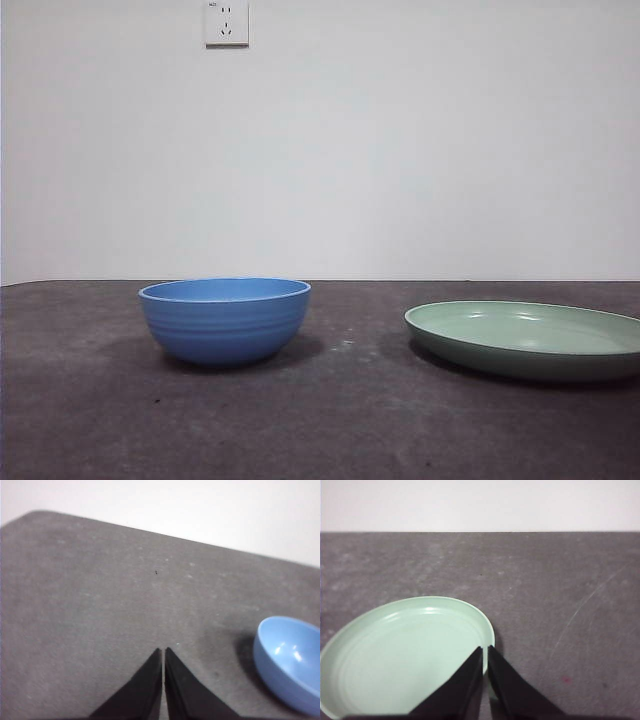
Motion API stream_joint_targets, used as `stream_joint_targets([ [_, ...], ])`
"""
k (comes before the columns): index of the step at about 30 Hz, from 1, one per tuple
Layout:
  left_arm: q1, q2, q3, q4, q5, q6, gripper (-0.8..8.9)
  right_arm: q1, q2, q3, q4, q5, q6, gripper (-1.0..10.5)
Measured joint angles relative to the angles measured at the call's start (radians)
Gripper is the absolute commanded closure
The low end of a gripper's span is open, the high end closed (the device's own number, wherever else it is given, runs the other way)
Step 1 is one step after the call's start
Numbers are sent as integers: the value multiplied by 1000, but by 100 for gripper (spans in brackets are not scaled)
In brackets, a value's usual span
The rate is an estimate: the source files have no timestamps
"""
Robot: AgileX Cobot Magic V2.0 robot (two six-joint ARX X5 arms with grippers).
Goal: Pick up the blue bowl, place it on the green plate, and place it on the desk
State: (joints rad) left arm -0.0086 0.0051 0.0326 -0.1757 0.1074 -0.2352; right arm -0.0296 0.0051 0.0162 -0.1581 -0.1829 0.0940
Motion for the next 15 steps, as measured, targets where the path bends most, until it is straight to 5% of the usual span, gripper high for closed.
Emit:
stream_joint_targets([
  [8, 0, 0, 2, -5, 0, -175, 804, 0, 0, 0, 0, -5, 175, 936],
  [15, 0, 6, 70, -54, 23, -236, 804, 0, 0, 67, -18, -6, 238, 936],
])
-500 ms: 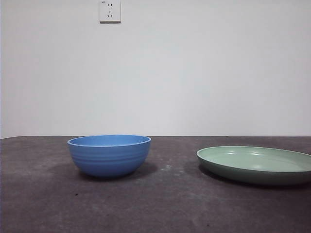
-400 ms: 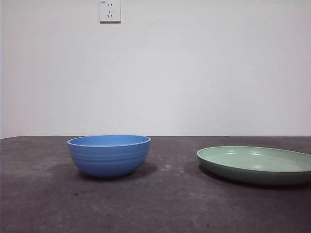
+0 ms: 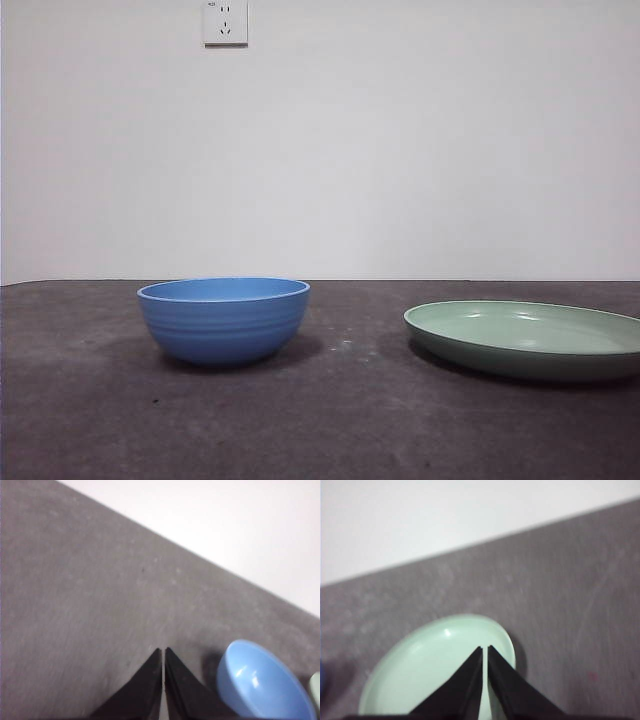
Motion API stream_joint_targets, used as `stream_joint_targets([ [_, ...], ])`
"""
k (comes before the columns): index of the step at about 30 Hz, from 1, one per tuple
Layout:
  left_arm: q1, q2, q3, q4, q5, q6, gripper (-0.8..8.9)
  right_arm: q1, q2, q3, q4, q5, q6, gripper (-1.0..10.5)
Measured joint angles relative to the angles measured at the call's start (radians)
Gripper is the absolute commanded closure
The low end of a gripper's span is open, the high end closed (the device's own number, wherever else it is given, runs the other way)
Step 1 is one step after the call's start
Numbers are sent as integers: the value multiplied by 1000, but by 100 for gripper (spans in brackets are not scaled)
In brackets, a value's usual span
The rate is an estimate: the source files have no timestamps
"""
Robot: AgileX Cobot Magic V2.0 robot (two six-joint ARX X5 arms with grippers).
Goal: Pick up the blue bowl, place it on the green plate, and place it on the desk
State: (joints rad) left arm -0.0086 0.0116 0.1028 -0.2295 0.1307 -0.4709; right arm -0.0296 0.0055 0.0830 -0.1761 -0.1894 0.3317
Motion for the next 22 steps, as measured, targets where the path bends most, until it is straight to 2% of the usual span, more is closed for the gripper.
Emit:
stream_joint_targets([
  [7, 0, 63, 158, -45, 26, 2, 804, 0, 22, 160, -25, 0, 6, 936],
  [14, 0, 210, 349, -173, 117, 88, 804, 0, 159, 369, -167, -7, -48, 936],
  [18, 0, 328, 459, -259, 203, 167, 804, 0, 278, 485, -283, -70, -103, 936],
  [22, 0, 466, 557, -357, 316, 248, 804, 0, 420, 603, -420, -174, -166, 936],
])
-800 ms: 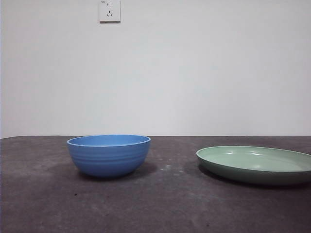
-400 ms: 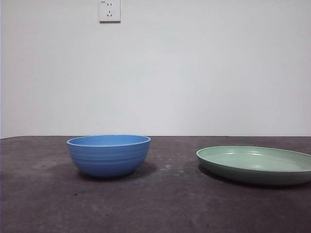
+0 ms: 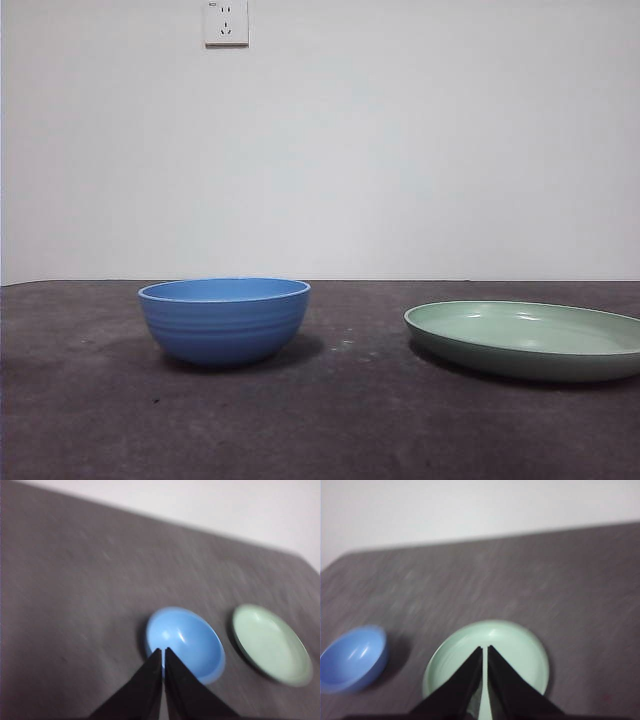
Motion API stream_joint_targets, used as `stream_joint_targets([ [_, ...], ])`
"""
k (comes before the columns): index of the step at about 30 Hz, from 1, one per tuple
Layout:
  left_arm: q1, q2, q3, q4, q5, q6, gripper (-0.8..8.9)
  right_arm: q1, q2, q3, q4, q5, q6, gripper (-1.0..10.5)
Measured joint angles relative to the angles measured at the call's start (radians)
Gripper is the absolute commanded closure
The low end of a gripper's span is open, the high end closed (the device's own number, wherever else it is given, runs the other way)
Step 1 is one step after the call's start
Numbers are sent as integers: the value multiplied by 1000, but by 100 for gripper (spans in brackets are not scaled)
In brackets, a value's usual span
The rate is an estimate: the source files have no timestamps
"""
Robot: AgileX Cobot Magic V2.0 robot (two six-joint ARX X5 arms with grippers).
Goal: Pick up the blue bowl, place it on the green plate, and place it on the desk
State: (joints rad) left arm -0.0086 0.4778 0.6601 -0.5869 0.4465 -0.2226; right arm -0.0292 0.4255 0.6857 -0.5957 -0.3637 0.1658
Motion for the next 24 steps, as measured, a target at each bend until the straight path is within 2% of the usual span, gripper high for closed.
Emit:
stream_joint_targets([
  [3, 0, 96, 63, -79, 77, 59, 804, 0, 103, 80, -105, -77, -49, 936],
  [9, -40, 231, 151, -229, 159, 177, 804, 17, 267, 196, -325, -179, -156, 936],
  [13, -85, 273, 177, -297, 174, 238, 804, 53, 320, 216, -413, -194, -211, 936],
  [19, -118, 276, 177, -303, 177, 263, 800, 96, 344, 216, -454, -190, -245, 935],
  [21, -118, 276, 177, -303, 177, 263, 739, 97, 344, 216, -454, -190, -248, 927],
  [22, -118, 276, 177, -303, 177, 263, 694, 97, 344, 216, -454, -190, -248, 886],
  [24, -118, 276, 177, -303, 177, 263, 552, 97, 344, 216, -454, -189, -248, 716],
])
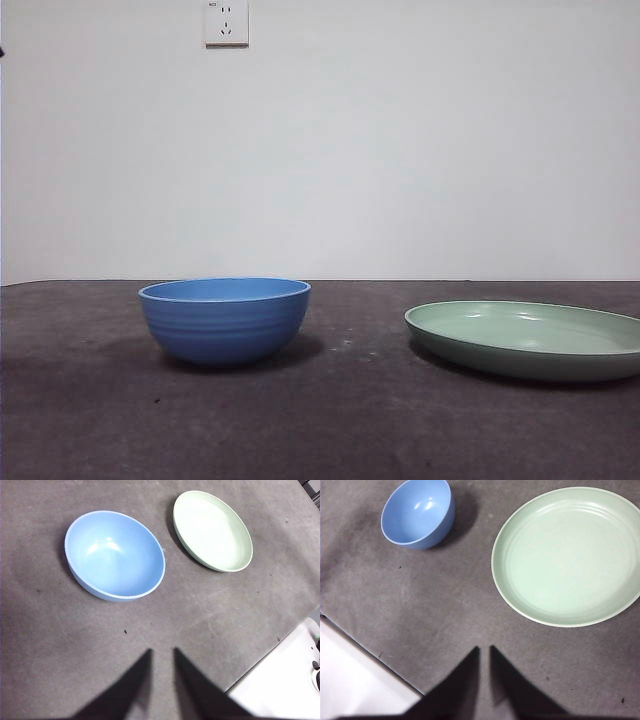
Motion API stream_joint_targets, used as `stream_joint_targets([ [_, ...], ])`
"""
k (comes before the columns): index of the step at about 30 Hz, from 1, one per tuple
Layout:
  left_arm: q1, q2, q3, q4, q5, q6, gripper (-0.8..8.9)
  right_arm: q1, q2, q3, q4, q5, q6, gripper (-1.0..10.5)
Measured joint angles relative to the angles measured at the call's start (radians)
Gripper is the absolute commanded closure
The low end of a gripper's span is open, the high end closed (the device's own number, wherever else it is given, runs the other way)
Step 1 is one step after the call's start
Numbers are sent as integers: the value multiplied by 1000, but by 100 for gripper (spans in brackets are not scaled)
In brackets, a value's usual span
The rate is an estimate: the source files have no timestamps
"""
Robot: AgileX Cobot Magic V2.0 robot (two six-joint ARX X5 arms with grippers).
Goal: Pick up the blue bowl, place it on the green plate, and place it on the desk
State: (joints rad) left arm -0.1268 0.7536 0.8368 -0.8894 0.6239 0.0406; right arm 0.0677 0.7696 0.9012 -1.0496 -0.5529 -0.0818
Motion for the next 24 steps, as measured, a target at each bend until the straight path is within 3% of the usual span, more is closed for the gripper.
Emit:
stream_joint_targets([
  [2, 0, 0, 0, 0, 0, 0, 442, 0, 0, 0, 0, 0, 0, 561],
  [4, 0, 0, 0, 0, 0, 2, 406, 0, 0, 0, 0, 3, 0, 553],
  [18, -16, 36, 5, 54, -9, -43, 407, 0, 0, 0, 3, 3, 0, 553],
  [24, -87, 142, 95, 58, -110, -59, 407, 0, 0, 0, 3, 3, 0, 553],
])
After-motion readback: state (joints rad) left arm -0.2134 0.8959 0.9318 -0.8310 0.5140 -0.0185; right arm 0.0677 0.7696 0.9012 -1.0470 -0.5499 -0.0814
